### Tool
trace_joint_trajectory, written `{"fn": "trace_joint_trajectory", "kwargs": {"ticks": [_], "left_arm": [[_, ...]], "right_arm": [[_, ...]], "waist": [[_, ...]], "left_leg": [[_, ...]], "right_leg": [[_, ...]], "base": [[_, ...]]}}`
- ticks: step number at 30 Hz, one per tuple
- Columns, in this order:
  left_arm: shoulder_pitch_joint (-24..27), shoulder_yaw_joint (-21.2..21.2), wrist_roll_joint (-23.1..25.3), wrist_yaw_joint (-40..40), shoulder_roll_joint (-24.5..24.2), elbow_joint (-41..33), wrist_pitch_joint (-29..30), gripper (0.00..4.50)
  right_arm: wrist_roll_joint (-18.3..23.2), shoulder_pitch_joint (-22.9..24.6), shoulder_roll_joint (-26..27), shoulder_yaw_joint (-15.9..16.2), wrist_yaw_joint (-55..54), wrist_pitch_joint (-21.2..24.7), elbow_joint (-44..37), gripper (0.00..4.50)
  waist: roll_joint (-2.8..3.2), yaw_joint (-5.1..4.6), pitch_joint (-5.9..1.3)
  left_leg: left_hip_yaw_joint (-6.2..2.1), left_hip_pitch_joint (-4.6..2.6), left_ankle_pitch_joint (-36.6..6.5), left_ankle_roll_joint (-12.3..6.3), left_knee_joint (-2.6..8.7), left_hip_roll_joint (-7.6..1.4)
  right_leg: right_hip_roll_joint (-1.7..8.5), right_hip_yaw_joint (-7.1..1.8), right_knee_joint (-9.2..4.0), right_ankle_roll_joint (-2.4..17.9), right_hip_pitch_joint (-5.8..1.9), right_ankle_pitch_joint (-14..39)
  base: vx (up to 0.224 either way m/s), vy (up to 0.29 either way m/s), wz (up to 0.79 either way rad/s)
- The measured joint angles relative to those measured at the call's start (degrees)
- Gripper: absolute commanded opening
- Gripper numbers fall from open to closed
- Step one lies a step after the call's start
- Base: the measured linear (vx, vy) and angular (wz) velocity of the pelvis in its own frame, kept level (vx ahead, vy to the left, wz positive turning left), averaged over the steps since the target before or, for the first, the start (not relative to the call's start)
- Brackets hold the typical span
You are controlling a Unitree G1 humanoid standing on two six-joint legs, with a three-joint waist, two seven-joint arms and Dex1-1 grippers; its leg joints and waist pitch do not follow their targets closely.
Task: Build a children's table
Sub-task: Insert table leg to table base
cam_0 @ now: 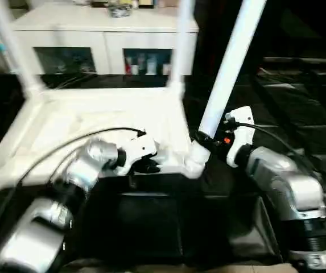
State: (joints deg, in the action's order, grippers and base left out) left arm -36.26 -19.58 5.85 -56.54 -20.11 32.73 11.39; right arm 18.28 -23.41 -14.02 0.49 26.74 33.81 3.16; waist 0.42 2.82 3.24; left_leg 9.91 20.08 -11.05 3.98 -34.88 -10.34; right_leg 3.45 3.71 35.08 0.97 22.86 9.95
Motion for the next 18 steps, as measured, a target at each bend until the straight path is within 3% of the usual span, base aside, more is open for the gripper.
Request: {"fn": "trace_joint_trajectory", "kwargs": {"ticks": [4, 8, 15, 16, 18], "left_arm": [[2.79, 1.42, -1.73, 1.6, 0.86, -3.76, 2.41, 0.0], [5.05, 2.97, -3.43, 2.62, 2.34, -6.93, 4.6, 0.0], [5.37, 2.88, -3.25, 3.06, 2.43, -7.26, 3.51, 0.0], [5.36, 2.86, -3.25, 3.04, 2.33, -7.4, 3.79, 0.47], [5.39, 2.87, -3.3, 3.01, 2.22, -7.68, 4.69, 0.58]], "right_arm": [[-0.89, -0.03, -0.26, 0.28, 0.69, -2.36, 0.52, 1.86], [-1.16, -0.31, -0.17, 0.72, 0.76, -3.08, 2.04, 1.86], [-1.66, -0.42, -0.29, 1.82, 1.99, -3.16, 1.99, 1.86], [-1.74, -0.41, -0.28, 1.99, 2.04, -3.17, 1.98, 1.86], [-1.86, -0.41, -0.29, 2.06, 2.17, -3.18, 1.98, 1.86]], "waist": [[-0.09, -0.24, -0.03], [-0.17, 0.33, -0.08], [-0.18, 0.38, -0.07], [-0.19, 0.32, -0.06], [-0.2, 0.25, -0.06]], "left_leg": [[0.0, 0.06, -0.01, 0.01, 0.19, 0.04], [0.0, 0.07, -0.01, 0.01, 0.47, 0.06], [0.0, 0.07, -0.03, 0.0, 0.53, 0.09], [0.0, 0.06, -0.03, 0.0, 0.53, 0.08], [0.0, 0.05, -0.02, 0.01, 0.53, 0.08]], "right_leg": [[0.0, -0.01, -0.06, 0.0, 0.04, 0.0], [-0.01, 0.02, -0.08, 0.14, 0.24, -0.07], [0.0, 0.02, -0.15, 0.23, 0.28, -0.11], [-0.01, 0.02, -0.15, 0.2, 0.28, -0.1], [-0.01, 0.01, -0.15, 0.0, 0.27, 0.03]], "base": [[0.0, 0.0, 0.0], [0.0, 0.0, 0.0], [0.0, 0.0, 0.0], [0.0, 0.0, 0.0], [0.0, 0.0, 0.0]]}}
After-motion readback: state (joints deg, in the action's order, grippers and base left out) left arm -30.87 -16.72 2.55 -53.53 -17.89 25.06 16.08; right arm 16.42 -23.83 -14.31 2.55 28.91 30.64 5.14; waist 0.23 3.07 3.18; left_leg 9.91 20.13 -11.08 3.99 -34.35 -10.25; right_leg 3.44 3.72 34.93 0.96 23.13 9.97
